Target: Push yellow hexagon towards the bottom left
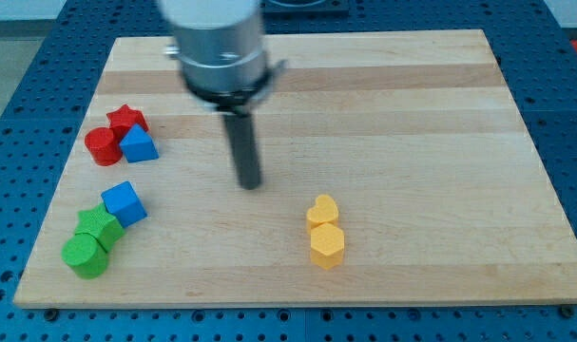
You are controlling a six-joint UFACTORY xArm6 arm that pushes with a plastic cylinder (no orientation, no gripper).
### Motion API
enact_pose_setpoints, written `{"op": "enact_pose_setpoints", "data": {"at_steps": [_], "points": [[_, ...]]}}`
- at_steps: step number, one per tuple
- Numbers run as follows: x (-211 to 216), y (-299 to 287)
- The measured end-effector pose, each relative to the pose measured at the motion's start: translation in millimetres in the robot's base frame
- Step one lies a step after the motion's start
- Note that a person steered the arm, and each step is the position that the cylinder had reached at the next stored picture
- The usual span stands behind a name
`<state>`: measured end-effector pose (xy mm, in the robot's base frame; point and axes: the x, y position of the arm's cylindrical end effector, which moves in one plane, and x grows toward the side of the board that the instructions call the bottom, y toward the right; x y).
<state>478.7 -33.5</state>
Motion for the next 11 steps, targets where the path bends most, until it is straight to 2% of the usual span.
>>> {"op": "enact_pose_setpoints", "data": {"at_steps": [1,2,3,6,8,11], "points": [[19.8,74.0],[62.2,117.9],[91.1,126.8],[99.4,37.7],[99.3,8.7],[76.0,5.6]]}}
